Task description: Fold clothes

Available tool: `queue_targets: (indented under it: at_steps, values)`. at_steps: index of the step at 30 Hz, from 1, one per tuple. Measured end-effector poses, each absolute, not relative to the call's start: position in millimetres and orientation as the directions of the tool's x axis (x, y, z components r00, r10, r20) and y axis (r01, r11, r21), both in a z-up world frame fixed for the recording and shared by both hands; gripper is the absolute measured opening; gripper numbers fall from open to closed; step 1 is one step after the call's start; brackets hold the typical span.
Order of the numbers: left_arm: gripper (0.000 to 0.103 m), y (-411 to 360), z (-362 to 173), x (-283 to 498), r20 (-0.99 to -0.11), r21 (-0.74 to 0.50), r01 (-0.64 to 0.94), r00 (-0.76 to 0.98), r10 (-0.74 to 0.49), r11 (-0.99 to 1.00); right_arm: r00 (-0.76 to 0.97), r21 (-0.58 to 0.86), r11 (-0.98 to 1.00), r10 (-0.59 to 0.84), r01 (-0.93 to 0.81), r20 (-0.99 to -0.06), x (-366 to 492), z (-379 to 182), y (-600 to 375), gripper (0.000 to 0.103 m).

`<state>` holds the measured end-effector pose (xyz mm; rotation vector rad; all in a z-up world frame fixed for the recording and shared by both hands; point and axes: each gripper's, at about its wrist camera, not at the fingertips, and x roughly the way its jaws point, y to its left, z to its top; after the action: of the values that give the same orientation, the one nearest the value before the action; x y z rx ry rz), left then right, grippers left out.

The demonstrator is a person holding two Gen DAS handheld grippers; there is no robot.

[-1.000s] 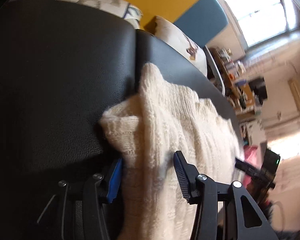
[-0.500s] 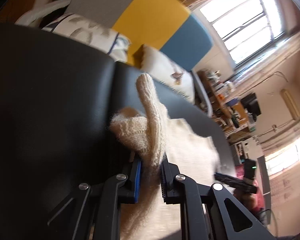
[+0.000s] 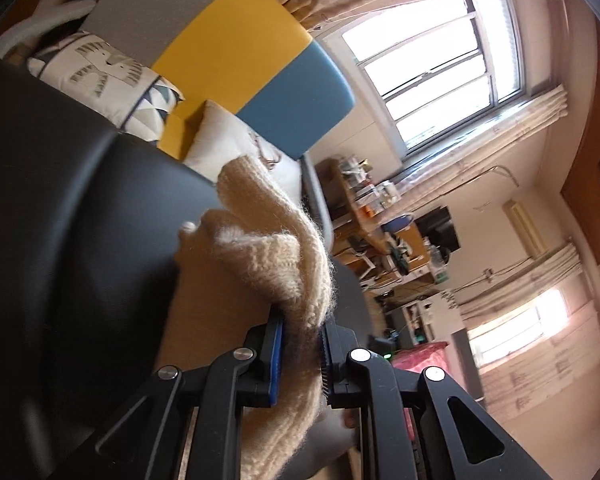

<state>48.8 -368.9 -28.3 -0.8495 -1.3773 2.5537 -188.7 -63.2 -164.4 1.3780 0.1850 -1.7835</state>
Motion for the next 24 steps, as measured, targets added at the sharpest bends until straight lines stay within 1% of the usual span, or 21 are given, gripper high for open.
queue_targets:
  at_steps: [6,11,14,20,24]
  values:
    - [0.015,-350.3,-19.6,36.1,-0.375,-0.850,0.164,-0.855,0.358,-0.500,-0.005,0.345,-0.580,-0.516,0.738,-0.856,-186.4,-165.3,-57.8,0.052]
    - [0.015,-329.2,-10.0,31.3,-0.328,-0.881,0.156,-0.881,0.340,-0.447,0.029,0.413,-0.574,-0.560,0.707,-0.828,-190.3,-172.7,-56.4,0.054]
    - [0.015,-310.4,-6.7,18.1,-0.316,-0.887,0.144,-0.882,0.350,-0.439,0.040,0.444,-0.570,-0.583,0.692,-0.811,-191.3,-174.4,-53.3,0.054]
    - [0.016,-262.1,-14.5,-29.0,-0.378,-0.864,0.177,-0.845,0.377,-0.470,0.052,0.490,-0.561,-0.621,0.667,-0.782,-190.4,-175.8,-45.3,0.054]
    - [0.016,-231.5,-28.8,-62.0,-0.452,-0.835,0.235,-0.808,0.379,-0.497,0.068,0.537,-0.549,-0.656,0.640,-0.752,-195.6,-175.4,-38.4,0.054]
